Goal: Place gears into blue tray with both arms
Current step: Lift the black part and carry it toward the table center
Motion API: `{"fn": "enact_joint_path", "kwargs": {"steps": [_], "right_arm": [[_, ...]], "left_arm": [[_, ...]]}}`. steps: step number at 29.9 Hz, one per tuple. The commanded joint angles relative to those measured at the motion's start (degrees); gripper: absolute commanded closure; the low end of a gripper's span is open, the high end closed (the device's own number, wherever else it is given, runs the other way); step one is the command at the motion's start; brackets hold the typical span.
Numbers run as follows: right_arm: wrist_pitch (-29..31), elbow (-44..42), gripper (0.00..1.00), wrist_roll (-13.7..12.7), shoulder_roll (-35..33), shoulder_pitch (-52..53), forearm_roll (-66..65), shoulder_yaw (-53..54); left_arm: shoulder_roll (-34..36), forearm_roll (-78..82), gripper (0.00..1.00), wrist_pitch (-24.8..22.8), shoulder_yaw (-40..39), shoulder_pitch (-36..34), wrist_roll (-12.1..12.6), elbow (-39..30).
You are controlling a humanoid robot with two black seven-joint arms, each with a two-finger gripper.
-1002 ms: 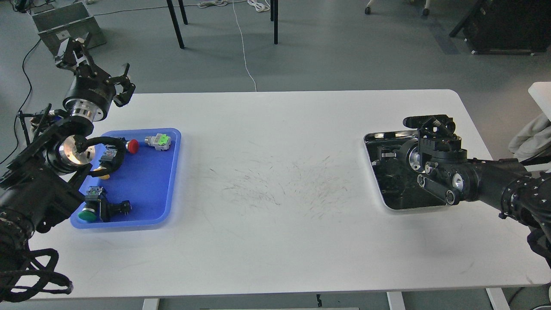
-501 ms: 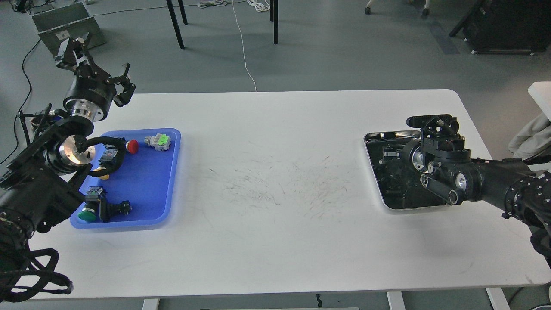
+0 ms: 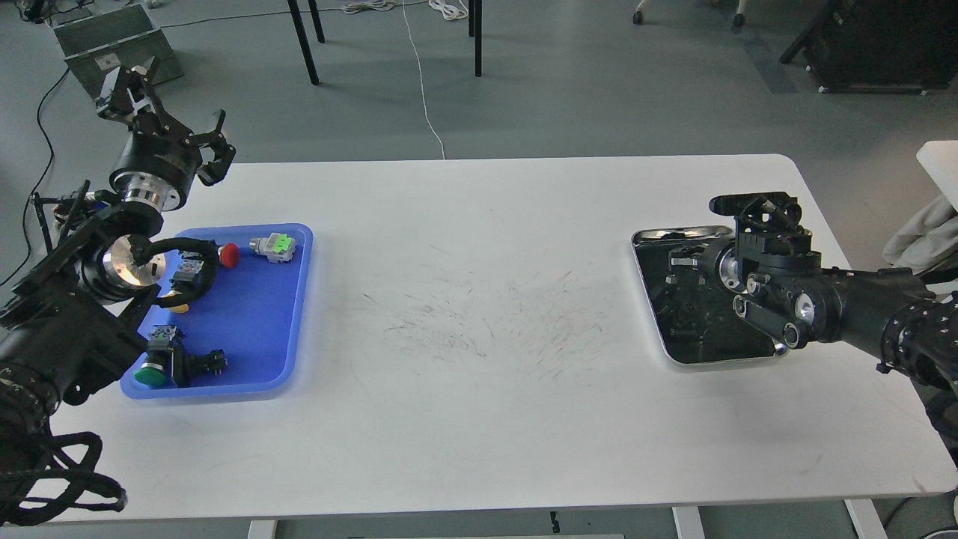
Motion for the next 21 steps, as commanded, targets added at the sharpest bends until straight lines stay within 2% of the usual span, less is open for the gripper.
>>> {"fn": "enact_joint_path", "kwargs": {"steps": [1, 5, 12, 21], "right_arm": [[0.0, 5.8, 0.98, -0.6, -2.6, 5.7, 0.2, 0.5], [-0.4, 12.7, 0.98, -2.8, -4.0, 11.3, 0.3, 0.6], [-0.7, 19.1, 0.98, -2.1, -2.3, 17.8, 4.3, 6.8], [-0.8, 18.3, 0.98, -1.3, 12.9, 18.0, 9.7, 7.8]], "left_arm": [[0.0, 0.0, 0.02, 0.0, 0.0, -0.1, 0.0, 0.0], [0.0, 0.0, 0.02, 0.1, 0.0, -0.3, 0.0, 0.0], [0.6, 0.0, 0.02, 0.2, 0.0, -0.3, 0.1, 0.0], [1.2, 0.0, 0.02, 0.3, 0.0, -0.8, 0.2, 0.0]]}}
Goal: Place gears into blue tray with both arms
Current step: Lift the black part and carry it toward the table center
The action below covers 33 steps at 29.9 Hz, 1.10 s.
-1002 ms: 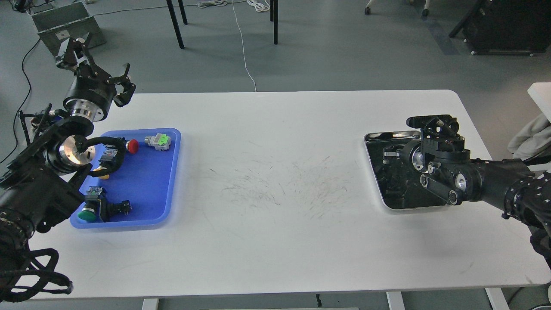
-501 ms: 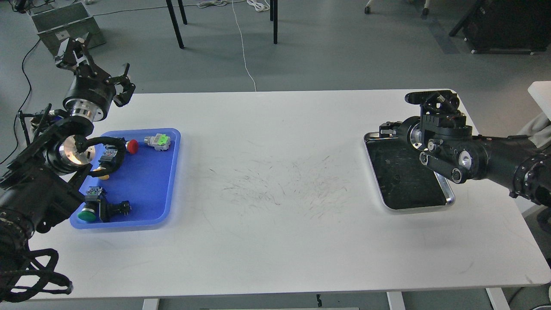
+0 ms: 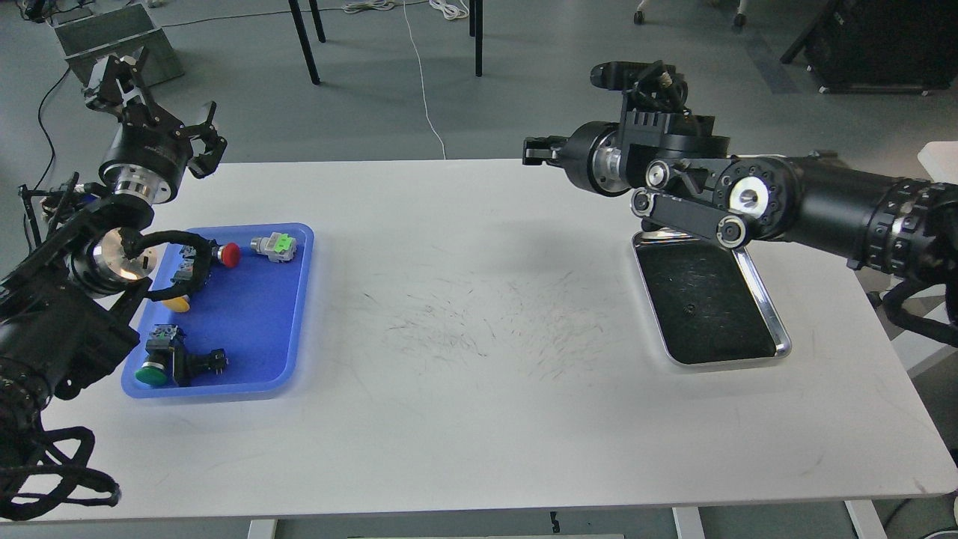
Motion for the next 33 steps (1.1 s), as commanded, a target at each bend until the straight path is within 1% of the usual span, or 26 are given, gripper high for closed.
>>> {"fn": "enact_joint_path", "kwargs": {"steps": [1, 8, 13, 20, 30, 31, 32, 33], "right_arm": [[-0.1, -1.2, 0.98, 0.1, 3.9, -0.9, 0.3, 0.0], [-2.0, -1.6, 0.98, 0.1, 3.9, -4.4, 0.2, -1.1], [-1.8, 3.9, 0.97, 0.5, 3.9, -5.3, 0.4, -1.3], [-1.7, 9.1, 0.97, 0.5, 3.9, -10.6, 0.3, -2.9], [-1.8, 9.1, 0.96, 0.6, 3.9, -13.3, -0.4, -4.8], [-1.8, 9.1, 0.95, 0.6, 3.9, -13.3, -0.4, -4.9], [-1.9, 9.0, 0.9, 0.6, 3.9, -13.3, -0.4, -4.9], [-2.1, 9.0, 0.82, 0.6, 3.9, -13.3, -0.4, -4.9]], "left_arm": [[0.1, 0.1, 0.02, 0.1, 0.0, 0.0, 0.0, 0.0], [0.1, 0.1, 0.02, 0.1, 0.0, 0.0, -0.1, 0.0], [0.1, 0.1, 0.02, 0.1, 0.0, 0.1, -0.1, 0.0], [-0.2, 0.0, 0.02, 0.1, 0.0, 0.1, -0.2, 0.0], [-0.2, 0.0, 0.02, 0.2, 0.0, 0.2, -0.2, 0.0], [-0.2, 0.0, 0.02, 0.2, 0.0, 0.1, -0.2, 0.0], [-0.2, 0.1, 0.02, 0.2, 0.0, 0.1, -0.2, 0.0], [-0.2, 0.1, 0.02, 0.2, 0.0, 0.1, -0.2, 0.0]]}}
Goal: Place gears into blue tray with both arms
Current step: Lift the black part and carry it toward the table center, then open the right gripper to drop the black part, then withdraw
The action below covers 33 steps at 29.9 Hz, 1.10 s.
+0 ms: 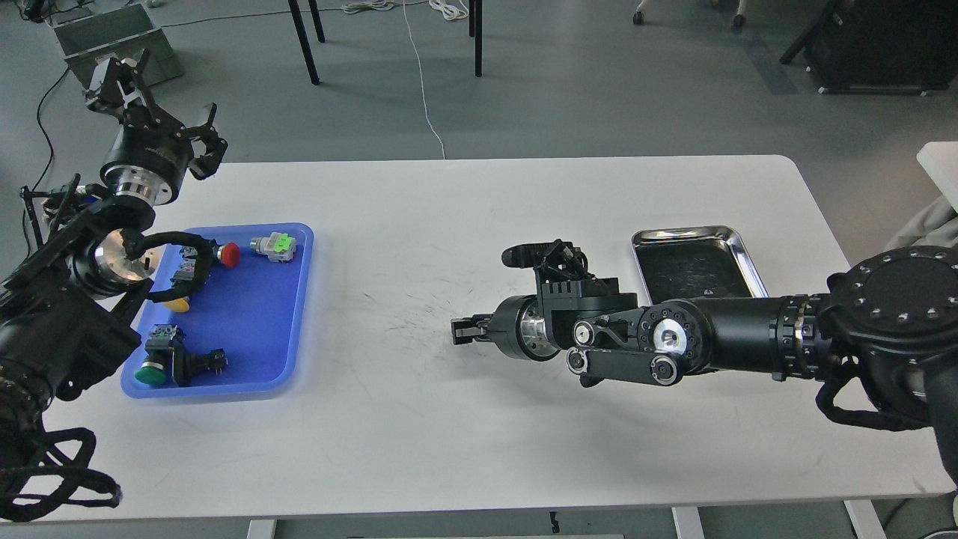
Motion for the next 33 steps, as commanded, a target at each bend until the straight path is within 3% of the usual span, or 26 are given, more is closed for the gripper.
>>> {"fn": "enact_joint_path", "kwargs": {"steps": [1, 4, 8, 11, 14, 25, 33], "right_arm": [[-0.4, -0.1, 0.73, 0.0, 0.0, -0.1, 0.0, -0.1], [-1.6, -0.1, 0.48, 0.0, 0.0, -0.1, 0.1, -0.1], [-3.7, -0.3, 0.34, 0.0, 0.0, -0.1, 0.3, 0.0], [-4.0, -0.6, 0.17, 0.0, 0.0, 0.0, 0.4, 0.1], [-4.7, -1.0, 0.09, 0.0, 0.0, 0.3, 0.5, 0.9], [-5.8, -11.2, 0.06, -0.1, 0.0, -0.6, 6.0, 20.8], [-2.7, -9.3, 0.05, 0.7, -1.6, -9.7, 13.1, 49.6]], "left_arm": [[0.1, 0.0, 0.02, 0.0, 0.0, -0.1, 0.0, 0.0], [0.1, 0.0, 0.02, 0.0, 0.0, -0.1, 0.0, 0.0], [0.2, 0.0, 0.02, 0.0, 0.0, 0.3, 0.0, 0.0], [0.3, 0.0, 0.02, -0.2, 0.0, 0.3, -0.4, 0.0], [0.3, 0.0, 0.02, -0.2, 0.0, 0.4, -1.0, 0.0], [0.8, 0.5, 0.02, 0.0, 0.6, -0.2, -0.1, -0.1], [3.8, 0.7, 0.02, 0.1, 5.2, -2.3, 0.0, -0.9]]}}
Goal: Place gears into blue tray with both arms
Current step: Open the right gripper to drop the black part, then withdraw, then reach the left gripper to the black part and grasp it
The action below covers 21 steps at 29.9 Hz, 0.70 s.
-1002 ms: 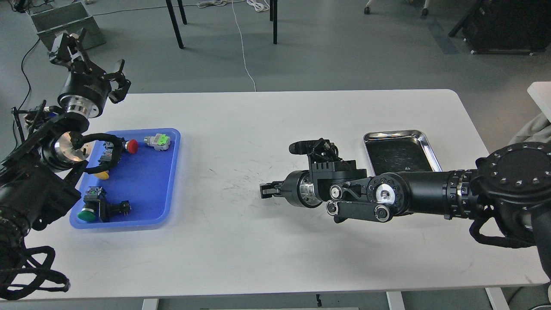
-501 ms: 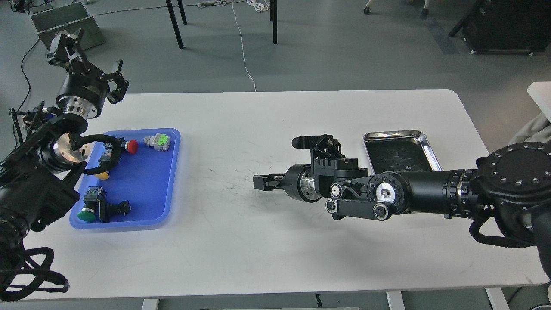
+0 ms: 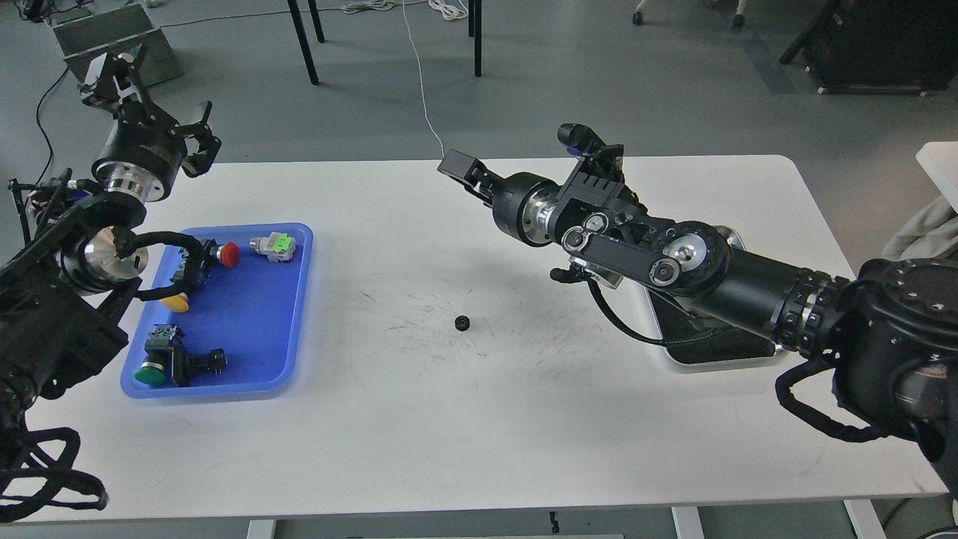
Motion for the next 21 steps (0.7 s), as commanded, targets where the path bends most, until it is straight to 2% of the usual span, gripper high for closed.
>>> {"fn": "enact_joint_path", "kwargs": {"steps": [1, 3, 7, 10, 13, 16, 21], "right_arm": [[3.4, 1.2, 0.05, 1.0, -3.1, -5.0, 4.3, 14.5], [5.6, 2.6, 0.05, 1.9, -5.4, -9.1, 8.2, 23.1], [8.8, 3.5, 0.04, 2.0, -7.8, -17.3, 16.3, 40.1], [12.9, 2.9, 0.03, 1.9, -9.4, -22.2, 22.2, 48.3], [14.7, 3.0, 0.03, 1.8, -11.8, -26.1, 29.7, 51.9], [14.6, 2.9, 0.01, 1.9, -14.2, -28.2, 35.1, 52.3], [15.5, 3.8, 0.01, 2.0, -17.3, -31.8, 35.5, 52.1]], "left_arm": [[0.6, 0.0, 0.02, 0.0, 2.2, -1.2, 0.0, -0.1], [0.6, 0.4, 0.02, 0.3, 4.4, -1.6, 0.0, -0.1], [0.6, 2.8, 0.02, 1.5, 9.1, -2.6, -0.2, -0.4], [0.7, 7.4, 0.02, 1.3, 11.4, -3.5, -0.2, -1.0], [0.9, 13.5, 0.02, 1.4, 12.1, -3.7, -0.1, -3.3], [3.1, 22.9, 0.02, 1.8, 13.3, -3.2, 0.3, -9.4], [8.6, 38.0, 0.02, 4.8, 24.2, -2.7, 0.1, -17.6]]}}
